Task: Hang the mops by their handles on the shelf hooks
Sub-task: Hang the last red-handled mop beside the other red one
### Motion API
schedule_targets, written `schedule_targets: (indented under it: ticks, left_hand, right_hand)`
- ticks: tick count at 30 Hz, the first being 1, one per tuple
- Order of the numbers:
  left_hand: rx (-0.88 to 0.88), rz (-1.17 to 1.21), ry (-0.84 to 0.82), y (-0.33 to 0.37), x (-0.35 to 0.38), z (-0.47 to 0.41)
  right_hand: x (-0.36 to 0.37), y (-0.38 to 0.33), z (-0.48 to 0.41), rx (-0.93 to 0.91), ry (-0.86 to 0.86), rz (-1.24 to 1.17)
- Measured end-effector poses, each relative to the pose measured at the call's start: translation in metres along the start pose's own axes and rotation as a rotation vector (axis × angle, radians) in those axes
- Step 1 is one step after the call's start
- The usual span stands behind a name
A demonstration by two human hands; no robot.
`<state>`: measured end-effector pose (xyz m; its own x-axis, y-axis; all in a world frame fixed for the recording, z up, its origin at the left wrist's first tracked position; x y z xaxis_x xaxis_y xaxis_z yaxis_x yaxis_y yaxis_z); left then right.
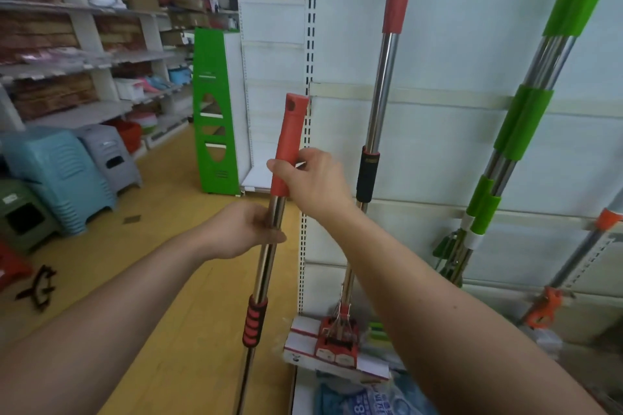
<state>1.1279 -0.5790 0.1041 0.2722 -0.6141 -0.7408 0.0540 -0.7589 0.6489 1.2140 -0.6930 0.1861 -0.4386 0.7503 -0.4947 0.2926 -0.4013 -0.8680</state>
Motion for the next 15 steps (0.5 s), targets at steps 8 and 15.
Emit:
schedule_targets:
  ticks: [8,15]
  left_hand:
    - [0.072,0.075,0.073,0.052,-0.001,0.015]
    - [0.132,0.09,0.12,0.094,0.007,0.006]
  right_hand:
    - [-0.041,-0.015,0.027,-0.033,-0.019,-0.121]
    - [-0.086,-0.024,0.044,-0.059,0.063,-0.102]
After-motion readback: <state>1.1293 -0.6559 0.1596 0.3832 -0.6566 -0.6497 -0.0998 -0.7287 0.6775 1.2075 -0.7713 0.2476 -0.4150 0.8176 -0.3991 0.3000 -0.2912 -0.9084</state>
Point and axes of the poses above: each hand's wrist, its own z-axis away from the middle knuckle, its own x-axis out of the palm, y = z × x, the point moved 8 cm from there along -z, towards the middle knuckle, and after that the axes turned 15 degrees about x, right-handed, at the moved point
